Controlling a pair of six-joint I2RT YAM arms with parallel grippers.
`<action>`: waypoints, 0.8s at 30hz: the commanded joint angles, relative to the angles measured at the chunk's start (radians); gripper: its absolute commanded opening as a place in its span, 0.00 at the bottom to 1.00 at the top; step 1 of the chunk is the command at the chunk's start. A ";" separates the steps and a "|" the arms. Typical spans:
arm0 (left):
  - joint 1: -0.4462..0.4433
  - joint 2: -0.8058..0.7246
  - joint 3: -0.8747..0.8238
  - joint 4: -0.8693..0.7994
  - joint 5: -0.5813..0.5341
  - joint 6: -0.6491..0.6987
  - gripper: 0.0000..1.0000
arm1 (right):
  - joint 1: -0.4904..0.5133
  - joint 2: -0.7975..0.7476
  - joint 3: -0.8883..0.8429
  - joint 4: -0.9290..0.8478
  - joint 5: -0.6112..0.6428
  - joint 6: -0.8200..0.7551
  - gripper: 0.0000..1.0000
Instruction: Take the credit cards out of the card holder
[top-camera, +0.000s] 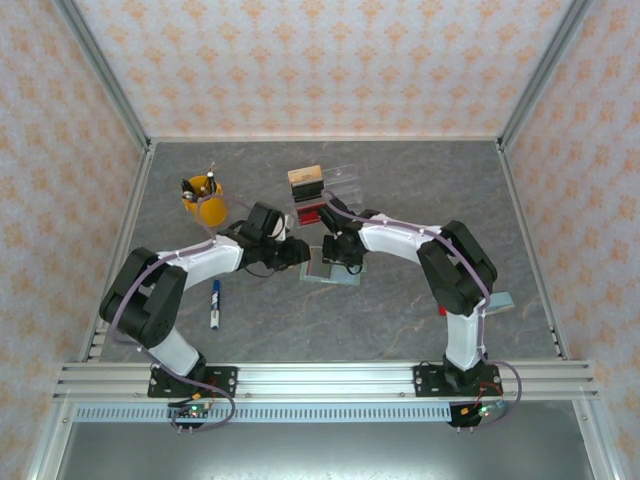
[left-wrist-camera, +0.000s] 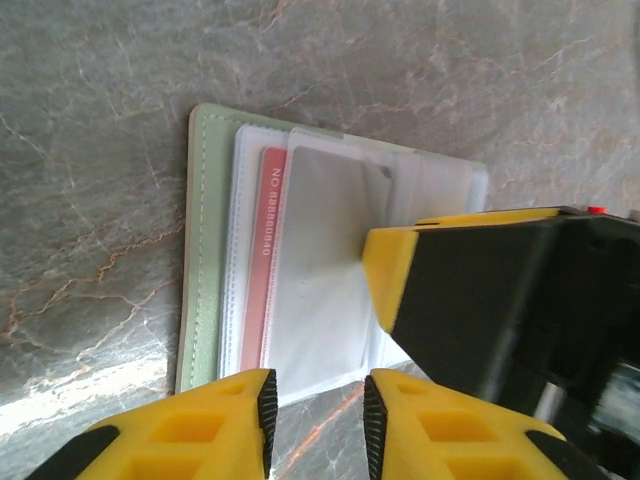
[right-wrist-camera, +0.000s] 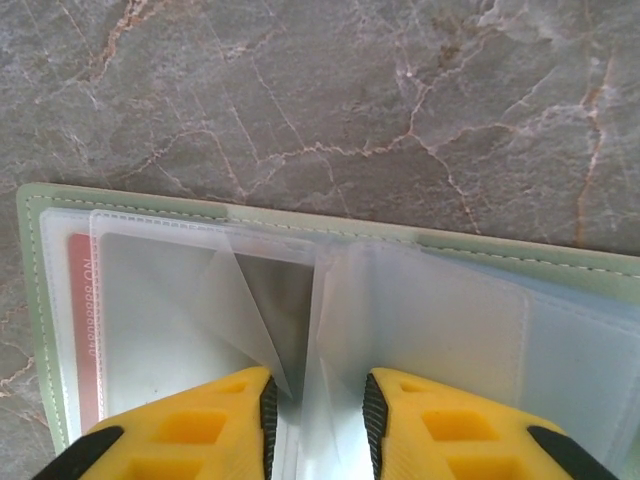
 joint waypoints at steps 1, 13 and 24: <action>-0.009 0.048 0.041 -0.016 -0.001 -0.006 0.30 | -0.015 0.032 -0.063 -0.021 0.030 -0.021 0.31; -0.014 0.106 0.092 -0.083 0.022 0.049 0.24 | -0.016 0.026 -0.133 0.065 0.041 -0.007 0.30; -0.035 0.155 0.129 -0.135 -0.029 0.037 0.24 | -0.016 0.032 -0.127 0.067 0.036 -0.018 0.30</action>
